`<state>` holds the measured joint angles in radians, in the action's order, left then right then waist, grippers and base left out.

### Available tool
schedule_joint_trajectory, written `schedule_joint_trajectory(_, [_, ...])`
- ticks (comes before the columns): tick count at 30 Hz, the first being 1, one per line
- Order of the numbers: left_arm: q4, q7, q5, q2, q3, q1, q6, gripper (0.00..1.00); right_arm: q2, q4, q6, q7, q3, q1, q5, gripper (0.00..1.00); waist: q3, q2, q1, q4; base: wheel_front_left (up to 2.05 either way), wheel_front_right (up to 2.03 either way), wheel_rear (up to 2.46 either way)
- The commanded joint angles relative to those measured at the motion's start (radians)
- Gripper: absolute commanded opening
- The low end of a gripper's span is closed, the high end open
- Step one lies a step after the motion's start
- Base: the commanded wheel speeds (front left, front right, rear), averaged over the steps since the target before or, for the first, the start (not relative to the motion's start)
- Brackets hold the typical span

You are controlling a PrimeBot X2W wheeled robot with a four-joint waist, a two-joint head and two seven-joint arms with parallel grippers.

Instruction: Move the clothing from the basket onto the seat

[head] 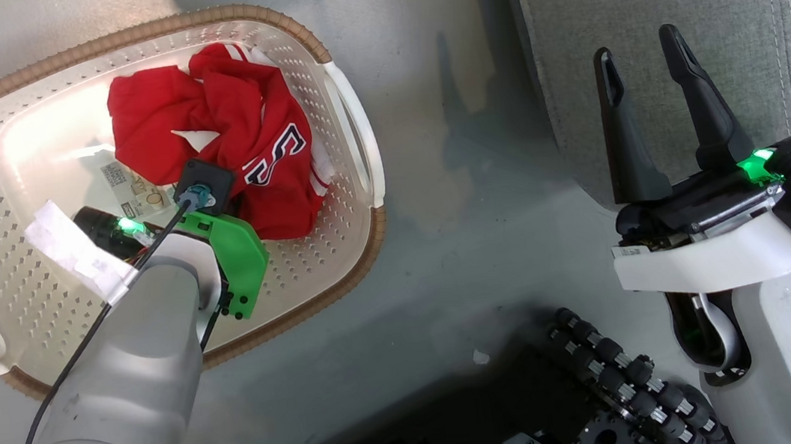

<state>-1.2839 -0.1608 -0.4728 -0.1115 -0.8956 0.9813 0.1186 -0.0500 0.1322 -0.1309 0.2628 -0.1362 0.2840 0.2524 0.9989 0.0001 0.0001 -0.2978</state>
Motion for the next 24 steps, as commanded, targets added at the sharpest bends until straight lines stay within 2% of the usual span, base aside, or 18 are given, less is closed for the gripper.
schedule_joint_trajectory(1, [-0.001, -0.006, 0.002, -0.012, 0.0, 0.021, -0.005, 0.0, -0.001, 0.005, 0.0, 0.003, 0.002, -0.001, 0.004, 1.0, -0.003, -0.0001, -0.0001, -0.002, 0.0, 0.0, 0.0])
schedule_joint_trajectory(9, [0.003, -0.065, 0.005, -0.022, -0.015, -0.002, 0.001, 0.0, -0.001, -0.006, 0.0, 0.003, 0.007, -0.004, -0.009, 1.0, -0.043, -0.0001, -0.0001, 0.003, 0.0, 0.0, 0.0])
schedule_joint_trajectory(15, [0.057, -0.103, -0.004, -0.028, -0.015, -0.041, 0.008, 0.0, -0.002, -0.022, 0.0, 0.003, 0.014, -0.009, -0.025, 1.0, -0.112, -0.0001, -0.0001, 0.027, 0.0, 0.0, 0.0])
schedule_joint_trajectory(24, [0.303, -0.104, 0.023, -0.078, 0.053, -0.164, -0.007, 0.0, -0.002, -0.054, 0.0, 0.003, 0.024, -0.027, -0.056, 1.0, -0.242, -0.0001, -0.0001, 0.066, 0.0, 0.0, 0.0])
